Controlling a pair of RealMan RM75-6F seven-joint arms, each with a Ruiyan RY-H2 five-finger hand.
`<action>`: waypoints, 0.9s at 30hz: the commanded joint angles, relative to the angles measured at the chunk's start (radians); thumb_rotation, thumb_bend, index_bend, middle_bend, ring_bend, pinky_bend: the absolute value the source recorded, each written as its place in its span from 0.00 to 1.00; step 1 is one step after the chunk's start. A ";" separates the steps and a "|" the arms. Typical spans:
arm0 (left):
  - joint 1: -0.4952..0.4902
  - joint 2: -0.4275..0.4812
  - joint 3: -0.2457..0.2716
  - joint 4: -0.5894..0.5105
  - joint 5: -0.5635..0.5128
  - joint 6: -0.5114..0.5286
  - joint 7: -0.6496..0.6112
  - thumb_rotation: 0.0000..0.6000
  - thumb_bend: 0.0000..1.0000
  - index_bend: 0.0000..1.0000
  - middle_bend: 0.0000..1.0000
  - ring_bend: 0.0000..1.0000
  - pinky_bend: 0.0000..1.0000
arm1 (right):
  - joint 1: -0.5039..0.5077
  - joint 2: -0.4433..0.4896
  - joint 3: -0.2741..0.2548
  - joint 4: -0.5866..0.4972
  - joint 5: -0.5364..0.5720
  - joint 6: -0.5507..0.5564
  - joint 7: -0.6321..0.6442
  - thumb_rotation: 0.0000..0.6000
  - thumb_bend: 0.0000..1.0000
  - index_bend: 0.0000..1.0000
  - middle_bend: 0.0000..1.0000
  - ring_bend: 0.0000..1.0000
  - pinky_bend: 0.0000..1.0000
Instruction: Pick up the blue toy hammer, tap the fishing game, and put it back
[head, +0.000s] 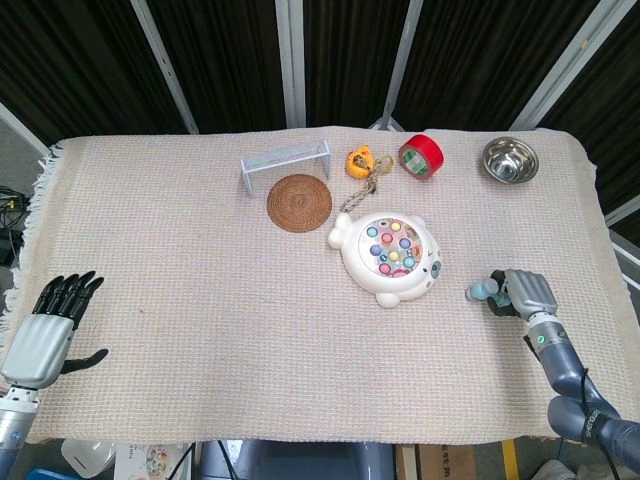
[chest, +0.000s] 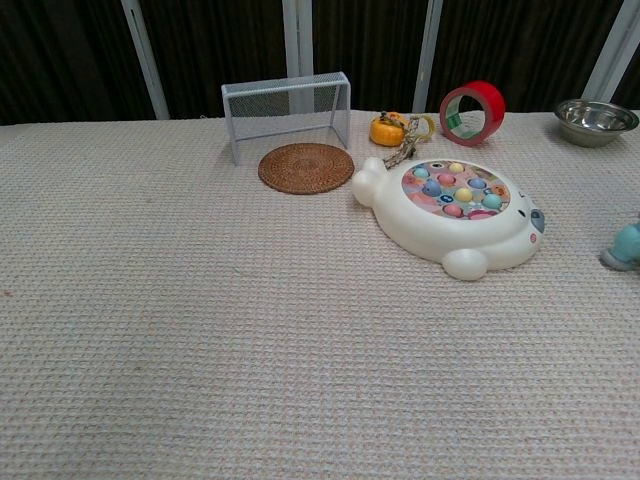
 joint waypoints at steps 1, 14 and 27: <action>0.000 0.000 0.000 -0.001 0.000 0.000 0.001 1.00 0.04 0.00 0.00 0.00 0.00 | -0.005 -0.001 0.004 -0.001 -0.018 0.015 0.015 1.00 0.58 0.74 0.61 0.47 0.39; -0.003 0.000 0.000 -0.009 0.003 -0.001 0.015 1.00 0.04 0.00 0.00 0.00 0.00 | -0.030 0.060 0.015 -0.104 -0.220 0.126 0.142 1.00 0.67 0.93 0.75 0.63 0.56; -0.009 -0.001 0.000 -0.020 0.001 -0.011 0.034 1.00 0.04 0.00 0.00 0.00 0.00 | 0.139 0.200 0.073 -0.242 -0.176 -0.071 0.047 1.00 0.70 0.99 0.80 0.68 0.60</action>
